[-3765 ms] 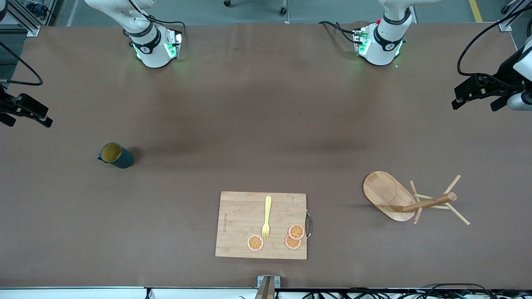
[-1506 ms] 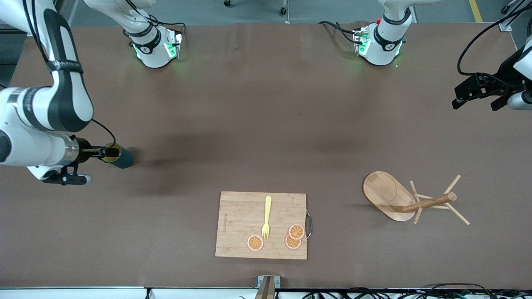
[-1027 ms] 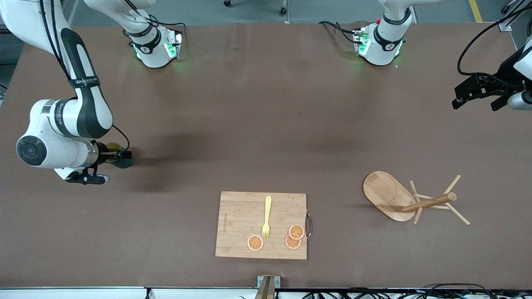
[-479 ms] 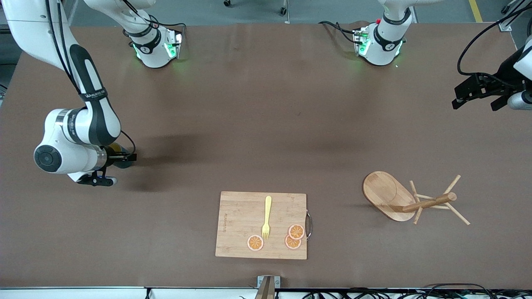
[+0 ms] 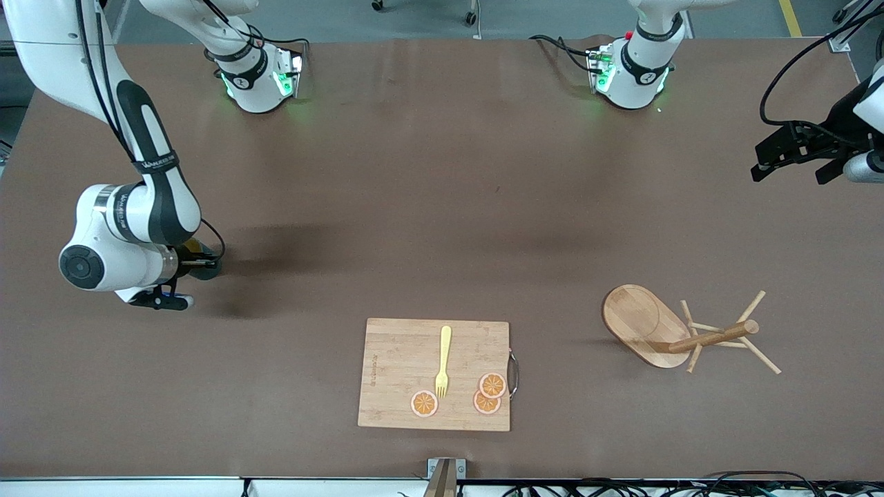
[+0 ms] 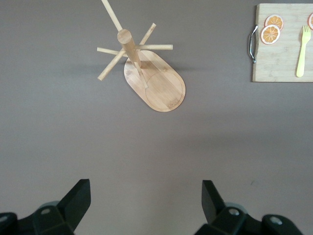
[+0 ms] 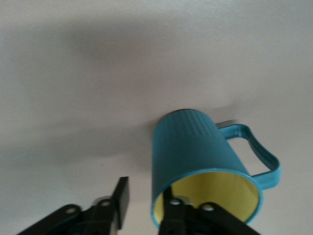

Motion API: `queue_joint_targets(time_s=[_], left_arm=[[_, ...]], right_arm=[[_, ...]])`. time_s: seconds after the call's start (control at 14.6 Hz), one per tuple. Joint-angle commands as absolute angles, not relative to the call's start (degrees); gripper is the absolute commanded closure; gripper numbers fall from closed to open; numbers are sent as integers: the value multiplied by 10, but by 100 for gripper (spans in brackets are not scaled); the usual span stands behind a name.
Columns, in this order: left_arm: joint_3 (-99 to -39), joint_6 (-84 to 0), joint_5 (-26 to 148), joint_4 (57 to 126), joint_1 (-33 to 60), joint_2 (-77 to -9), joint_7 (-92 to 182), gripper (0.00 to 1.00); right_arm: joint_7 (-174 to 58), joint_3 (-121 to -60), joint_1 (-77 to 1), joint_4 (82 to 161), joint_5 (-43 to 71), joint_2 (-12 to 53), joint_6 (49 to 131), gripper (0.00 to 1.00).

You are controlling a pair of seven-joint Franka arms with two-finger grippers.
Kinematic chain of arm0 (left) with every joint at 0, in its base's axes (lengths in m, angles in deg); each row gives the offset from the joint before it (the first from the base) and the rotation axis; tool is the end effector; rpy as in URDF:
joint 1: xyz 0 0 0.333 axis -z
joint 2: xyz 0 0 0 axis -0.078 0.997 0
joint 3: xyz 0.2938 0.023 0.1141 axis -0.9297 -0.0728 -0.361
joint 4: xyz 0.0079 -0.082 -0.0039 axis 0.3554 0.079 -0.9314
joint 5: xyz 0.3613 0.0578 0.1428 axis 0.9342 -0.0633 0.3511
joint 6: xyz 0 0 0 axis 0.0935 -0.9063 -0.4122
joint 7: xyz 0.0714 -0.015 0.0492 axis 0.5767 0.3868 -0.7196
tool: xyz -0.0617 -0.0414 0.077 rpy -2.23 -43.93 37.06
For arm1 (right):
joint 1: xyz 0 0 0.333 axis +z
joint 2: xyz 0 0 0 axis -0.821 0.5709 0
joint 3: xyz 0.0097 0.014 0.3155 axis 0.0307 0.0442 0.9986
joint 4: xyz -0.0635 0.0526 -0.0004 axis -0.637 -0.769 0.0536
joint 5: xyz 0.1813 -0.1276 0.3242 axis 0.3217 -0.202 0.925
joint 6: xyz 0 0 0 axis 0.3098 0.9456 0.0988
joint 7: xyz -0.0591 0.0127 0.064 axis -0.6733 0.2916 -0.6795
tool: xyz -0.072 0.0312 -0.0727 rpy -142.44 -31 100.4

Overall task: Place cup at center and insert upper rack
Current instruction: 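Close the right gripper around the teal mug body, then carry the held mug with the right gripper to the table center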

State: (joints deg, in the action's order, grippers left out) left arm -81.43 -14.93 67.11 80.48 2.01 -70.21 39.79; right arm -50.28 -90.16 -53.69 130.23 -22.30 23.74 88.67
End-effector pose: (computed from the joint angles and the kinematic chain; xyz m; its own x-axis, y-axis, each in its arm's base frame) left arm 0.5459 -0.0361 0.6513 0.9981 -0.0371 0.0485 -0.0393 -0.9982 0.0453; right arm 0.5910 -0.0333 0.2362 0.9294 -0.1179 -0.3497 -0.1088 -0.9930 0.0458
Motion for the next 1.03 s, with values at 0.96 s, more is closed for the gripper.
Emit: queue_joint_targets(time_s=[0.96], left_arm=[[-813,-148,664,814,16,-717,384,0]], right_arm=[[-339,-891,-347,1134,-129,258,774,100]])
